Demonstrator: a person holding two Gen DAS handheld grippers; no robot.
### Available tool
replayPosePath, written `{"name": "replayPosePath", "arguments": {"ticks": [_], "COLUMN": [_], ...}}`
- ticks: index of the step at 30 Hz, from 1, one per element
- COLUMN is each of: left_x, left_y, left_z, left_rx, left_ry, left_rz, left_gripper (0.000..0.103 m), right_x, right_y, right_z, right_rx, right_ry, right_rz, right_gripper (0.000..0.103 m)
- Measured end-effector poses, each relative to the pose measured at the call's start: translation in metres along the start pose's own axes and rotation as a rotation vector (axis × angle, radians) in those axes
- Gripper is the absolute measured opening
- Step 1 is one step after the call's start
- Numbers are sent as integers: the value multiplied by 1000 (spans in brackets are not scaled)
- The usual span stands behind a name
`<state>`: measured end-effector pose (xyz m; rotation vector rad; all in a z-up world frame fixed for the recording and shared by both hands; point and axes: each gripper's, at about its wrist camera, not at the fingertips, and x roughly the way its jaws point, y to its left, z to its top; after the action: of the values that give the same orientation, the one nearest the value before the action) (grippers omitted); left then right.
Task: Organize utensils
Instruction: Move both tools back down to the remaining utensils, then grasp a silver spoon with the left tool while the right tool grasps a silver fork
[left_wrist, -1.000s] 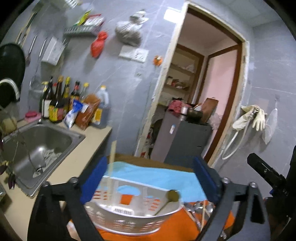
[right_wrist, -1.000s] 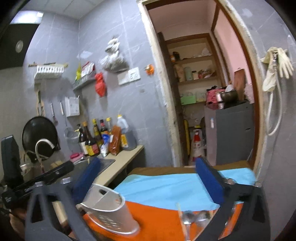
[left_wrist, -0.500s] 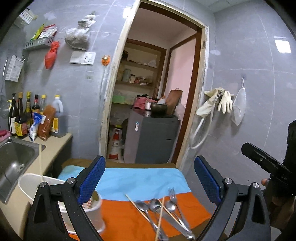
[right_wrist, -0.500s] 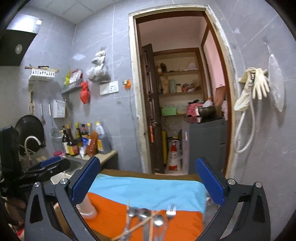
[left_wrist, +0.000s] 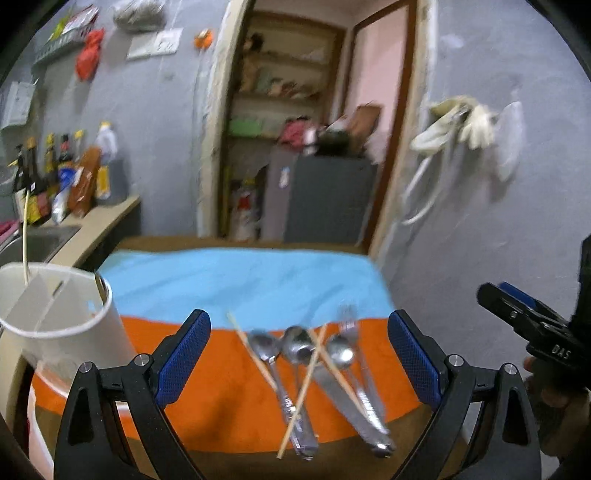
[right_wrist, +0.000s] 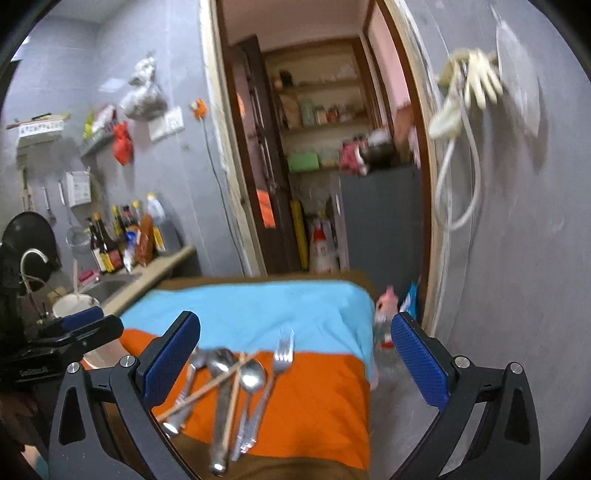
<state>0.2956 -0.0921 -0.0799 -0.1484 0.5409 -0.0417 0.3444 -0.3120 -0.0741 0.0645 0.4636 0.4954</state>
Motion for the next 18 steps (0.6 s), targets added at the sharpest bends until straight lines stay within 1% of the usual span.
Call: {"name": "replayPosePath", "arguments": {"ticks": [3, 6, 8, 9, 10, 11, 13, 15, 16, 18], "left_x": [19, 41, 53, 58, 61, 66, 72, 77, 81, 86], "left_y": [0, 1, 6, 9, 12, 15, 18, 21, 22, 24], "left_z": [-6, -11, -15, -17, -19, -22, -26, -32, -34, -38], "left_rx": [-22, -35, -59, -74, -83, -91, -92, -91, -91, -98], "left_ry": [32, 72, 104, 120, 135, 160, 199, 238, 257, 287], "left_rz": [50, 95, 97, 93, 90, 87, 84, 78, 76, 67], "left_gripper": [94, 93, 93, 90, 83, 79, 61, 51, 47, 42], "right_x": [28, 50, 61, 68, 73, 78, 90, 103, 110, 122], "right_y": [-13, -20, -21, -21, -20, -19, -17, -15, -13, -11], "right_z": [-8, -14, -17, -18, -19, -21, -25, -28, -30, -33], "right_rx": [35, 50, 50, 48, 46, 42, 28, 17, 10, -2], "right_ry": [89, 137, 159, 177, 189, 203, 240, 283, 303, 331], "right_rz": [-1, -1, 6, 15, 20, 25, 40, 59, 65, 71], "right_gripper": [103, 102, 97, 92, 90, 86, 82, 72, 70, 65]}}
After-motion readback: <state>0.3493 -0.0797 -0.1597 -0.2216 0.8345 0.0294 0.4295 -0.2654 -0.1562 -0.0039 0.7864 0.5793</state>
